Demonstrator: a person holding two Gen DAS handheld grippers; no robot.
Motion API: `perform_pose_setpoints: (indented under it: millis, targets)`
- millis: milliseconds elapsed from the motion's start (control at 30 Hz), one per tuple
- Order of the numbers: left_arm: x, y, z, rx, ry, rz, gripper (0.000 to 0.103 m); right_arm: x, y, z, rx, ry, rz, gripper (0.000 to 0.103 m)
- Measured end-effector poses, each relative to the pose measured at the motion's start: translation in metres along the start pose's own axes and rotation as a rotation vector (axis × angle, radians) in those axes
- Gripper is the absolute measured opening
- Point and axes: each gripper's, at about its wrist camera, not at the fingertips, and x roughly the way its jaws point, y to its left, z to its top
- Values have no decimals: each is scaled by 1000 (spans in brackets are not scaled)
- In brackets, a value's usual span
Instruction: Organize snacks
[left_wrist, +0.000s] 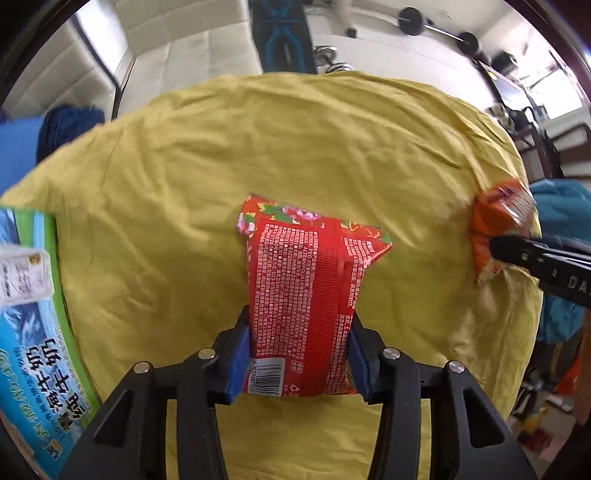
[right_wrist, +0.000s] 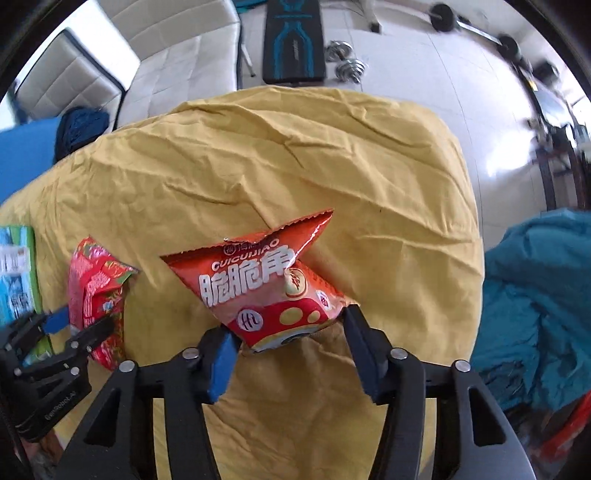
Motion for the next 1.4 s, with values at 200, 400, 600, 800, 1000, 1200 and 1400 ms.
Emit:
perform_pose_setpoints:
  millis: [200, 400, 600, 800, 1000, 1200, 1400]
  targets:
    - [12, 15, 5, -69, 28, -55, 45, 8, 8, 5, 76, 40, -7, 39]
    - [7, 14, 3, -58, 13, -54, 43, 16, 28, 12, 7, 17, -52, 49]
    - [5, 8, 3, -61, -8, -53, 43, 11, 27, 18, -3, -20, -56, 31]
    - [4, 7, -5, -53, -20, -53, 43, 7, 34, -6, -25, 62, -4, 32]
    - [6, 10, -10, -57, -18, -64, 43, -23, 50, 0, -279, -96, -196, 68]
    - [7, 14, -3, -58, -22, -70, 43, -8, 73, 25, -531, -31, -202, 69]
    - [6, 15, -3, -66, -22, -72, 43, -2, 73, 39, -428, -9, -71, 52]
